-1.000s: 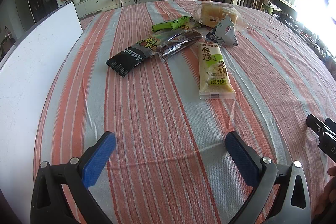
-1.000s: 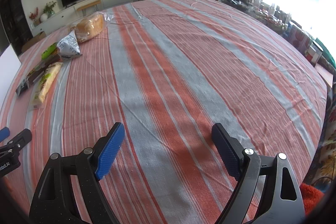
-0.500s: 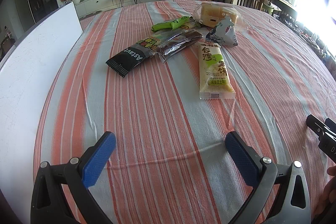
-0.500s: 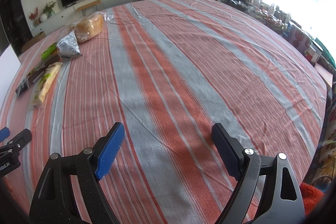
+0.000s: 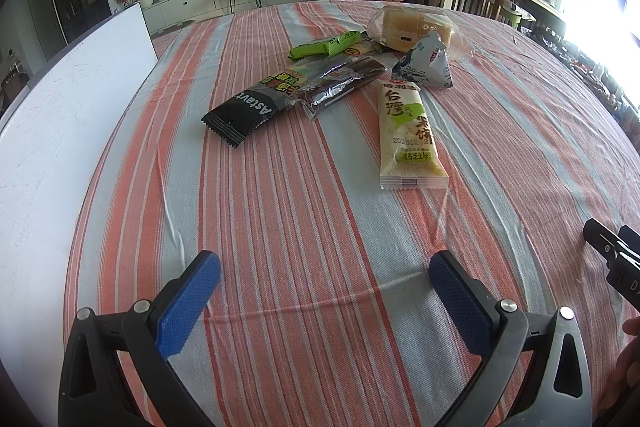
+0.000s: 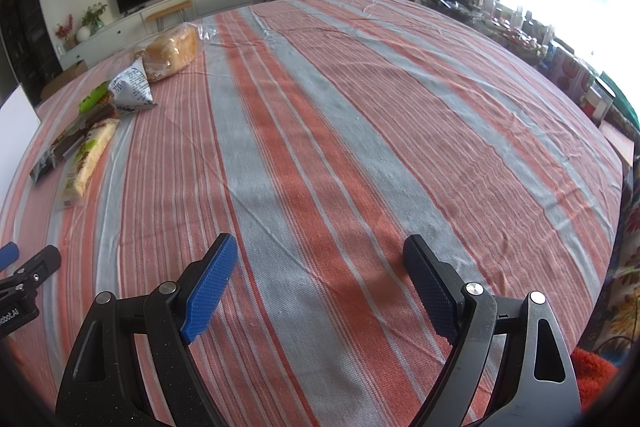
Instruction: Organize snacks
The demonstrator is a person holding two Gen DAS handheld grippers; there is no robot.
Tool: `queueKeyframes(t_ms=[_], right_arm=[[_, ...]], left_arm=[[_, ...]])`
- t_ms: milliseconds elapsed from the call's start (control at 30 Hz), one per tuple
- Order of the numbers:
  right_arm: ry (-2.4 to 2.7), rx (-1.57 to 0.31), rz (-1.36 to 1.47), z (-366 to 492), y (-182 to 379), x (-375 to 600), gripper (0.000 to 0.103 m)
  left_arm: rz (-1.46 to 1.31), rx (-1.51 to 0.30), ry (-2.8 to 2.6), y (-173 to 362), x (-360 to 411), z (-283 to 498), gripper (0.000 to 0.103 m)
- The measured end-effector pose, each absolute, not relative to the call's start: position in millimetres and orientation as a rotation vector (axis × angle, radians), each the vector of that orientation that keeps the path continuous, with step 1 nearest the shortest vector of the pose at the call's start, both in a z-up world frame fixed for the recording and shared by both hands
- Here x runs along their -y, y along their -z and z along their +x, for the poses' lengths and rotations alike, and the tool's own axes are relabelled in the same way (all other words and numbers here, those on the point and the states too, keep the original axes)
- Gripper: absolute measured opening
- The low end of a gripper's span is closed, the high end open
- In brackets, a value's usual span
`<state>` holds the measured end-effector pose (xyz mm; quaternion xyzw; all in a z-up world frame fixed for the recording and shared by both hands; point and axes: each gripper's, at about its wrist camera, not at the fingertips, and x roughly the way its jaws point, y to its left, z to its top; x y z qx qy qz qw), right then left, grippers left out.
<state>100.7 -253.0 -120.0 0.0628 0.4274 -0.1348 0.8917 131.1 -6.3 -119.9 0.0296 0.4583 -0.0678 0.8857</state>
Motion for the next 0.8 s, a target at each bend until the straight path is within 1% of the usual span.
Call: queueKeyframes(t_ms=[667, 800], right_arm=[[0.279, -0.887, 0.131, 100.7, 120.1, 253.0, 0.088], [0.279, -0.887, 0.131, 100.7, 120.0, 252.9, 0.088]], left_arm=[[0.061, -0.953, 0.143, 119.7, 6.3, 131.1, 0.103], [0.071, -1.051, 0.187, 114.9, 0.4, 138.0, 0.103]])
